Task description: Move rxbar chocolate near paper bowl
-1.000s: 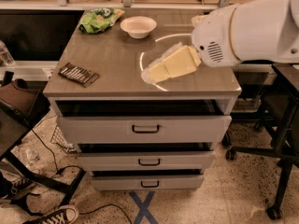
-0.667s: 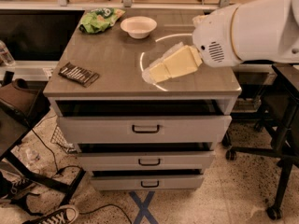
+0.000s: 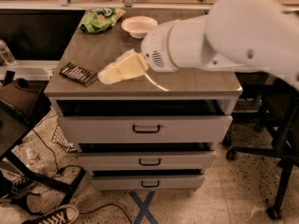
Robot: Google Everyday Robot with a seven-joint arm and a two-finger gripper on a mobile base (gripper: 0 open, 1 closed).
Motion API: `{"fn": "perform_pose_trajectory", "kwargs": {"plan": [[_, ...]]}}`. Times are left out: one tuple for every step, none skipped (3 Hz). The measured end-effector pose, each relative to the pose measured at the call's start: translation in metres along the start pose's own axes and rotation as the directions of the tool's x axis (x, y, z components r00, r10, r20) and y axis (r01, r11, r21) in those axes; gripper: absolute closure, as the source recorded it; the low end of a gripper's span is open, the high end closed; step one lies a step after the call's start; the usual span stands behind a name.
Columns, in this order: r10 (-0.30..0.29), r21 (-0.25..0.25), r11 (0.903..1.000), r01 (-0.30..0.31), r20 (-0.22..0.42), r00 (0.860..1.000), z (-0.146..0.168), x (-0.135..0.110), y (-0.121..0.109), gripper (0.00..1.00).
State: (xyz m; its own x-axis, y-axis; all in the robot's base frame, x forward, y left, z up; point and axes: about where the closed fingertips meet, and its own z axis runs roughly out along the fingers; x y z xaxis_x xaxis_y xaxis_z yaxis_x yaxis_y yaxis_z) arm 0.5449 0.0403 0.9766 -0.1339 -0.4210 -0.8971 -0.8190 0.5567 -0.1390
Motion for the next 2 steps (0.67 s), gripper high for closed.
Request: {"fn": "perform_pose_trajectory", "kwargs": {"plan": [[0.015, -0.006, 0.9999, -0.014, 0.063, 0.998, 0.069, -0.01, 0.008, 0.0], [0.014, 0.024, 0.9996, -0.016, 0.098, 0.995, 0.123, -0.014, 0.011, 0.0]]}}
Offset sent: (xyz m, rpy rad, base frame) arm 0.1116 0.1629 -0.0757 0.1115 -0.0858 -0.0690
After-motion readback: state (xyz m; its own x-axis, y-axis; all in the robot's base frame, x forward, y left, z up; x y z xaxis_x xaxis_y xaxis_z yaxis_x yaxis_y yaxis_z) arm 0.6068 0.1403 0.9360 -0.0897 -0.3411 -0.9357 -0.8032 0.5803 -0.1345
